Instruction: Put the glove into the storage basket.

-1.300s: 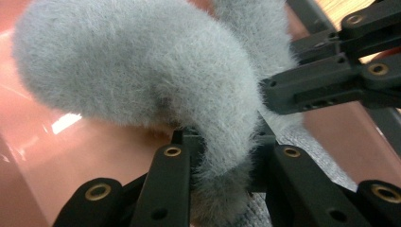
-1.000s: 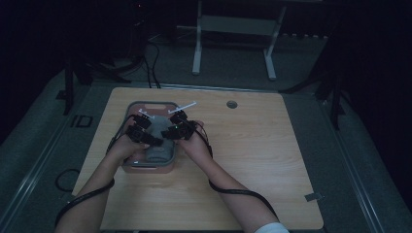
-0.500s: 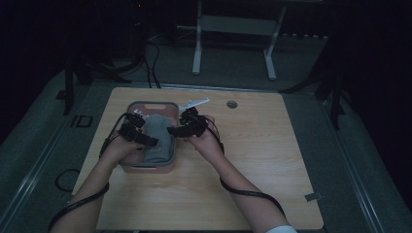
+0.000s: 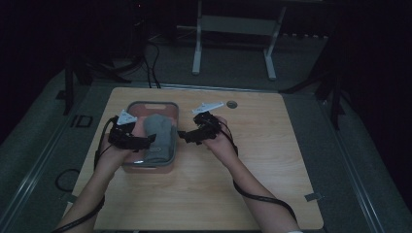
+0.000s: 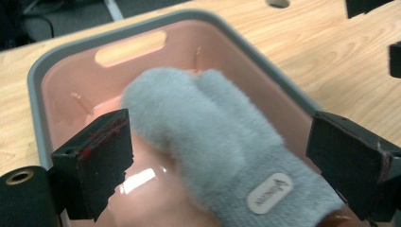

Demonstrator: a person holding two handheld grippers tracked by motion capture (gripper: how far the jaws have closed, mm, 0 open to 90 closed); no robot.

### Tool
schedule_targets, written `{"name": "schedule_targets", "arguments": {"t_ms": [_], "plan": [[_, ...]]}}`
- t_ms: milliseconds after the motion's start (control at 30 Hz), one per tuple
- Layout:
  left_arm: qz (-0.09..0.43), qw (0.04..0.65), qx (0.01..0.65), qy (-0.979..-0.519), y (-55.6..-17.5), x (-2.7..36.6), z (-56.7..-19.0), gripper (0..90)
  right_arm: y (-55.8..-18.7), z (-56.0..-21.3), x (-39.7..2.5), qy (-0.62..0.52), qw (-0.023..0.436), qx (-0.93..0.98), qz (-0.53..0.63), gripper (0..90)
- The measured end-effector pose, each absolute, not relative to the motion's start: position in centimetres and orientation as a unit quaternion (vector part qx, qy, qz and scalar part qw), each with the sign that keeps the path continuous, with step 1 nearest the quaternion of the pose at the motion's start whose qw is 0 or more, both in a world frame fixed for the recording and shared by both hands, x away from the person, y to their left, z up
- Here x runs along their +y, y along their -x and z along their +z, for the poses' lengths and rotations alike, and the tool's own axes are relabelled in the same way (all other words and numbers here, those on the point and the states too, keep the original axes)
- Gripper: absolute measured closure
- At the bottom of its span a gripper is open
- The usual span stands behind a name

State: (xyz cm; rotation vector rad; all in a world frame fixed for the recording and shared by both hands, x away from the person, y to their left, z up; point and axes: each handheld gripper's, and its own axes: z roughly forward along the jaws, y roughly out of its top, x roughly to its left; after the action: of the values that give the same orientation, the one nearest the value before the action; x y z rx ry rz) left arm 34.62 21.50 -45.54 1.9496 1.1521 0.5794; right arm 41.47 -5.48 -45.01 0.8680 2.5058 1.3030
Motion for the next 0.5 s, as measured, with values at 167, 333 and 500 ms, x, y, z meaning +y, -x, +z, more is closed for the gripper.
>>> {"name": "schedule_targets", "arguments": {"t_ms": [167,333,500], "plan": [[0.246,0.408,0.432,-0.766,-33.3,20.3,-45.8,8.4,-40.3,-44.8,-7.2,-0.278,0.099,0.845,0.445,14.6],[0.245,0.427,0.42,-0.762,-32.3,18.8,-46.0,8.4,-39.1,-44.9,-9.1,-0.27,0.102,0.847,0.446,14.6],[0.232,0.44,0.402,-0.769,-31.9,17.2,-46.2,8.4,-38.2,-45.3,-10.9,-0.269,0.109,0.847,0.445,14.6]]}}
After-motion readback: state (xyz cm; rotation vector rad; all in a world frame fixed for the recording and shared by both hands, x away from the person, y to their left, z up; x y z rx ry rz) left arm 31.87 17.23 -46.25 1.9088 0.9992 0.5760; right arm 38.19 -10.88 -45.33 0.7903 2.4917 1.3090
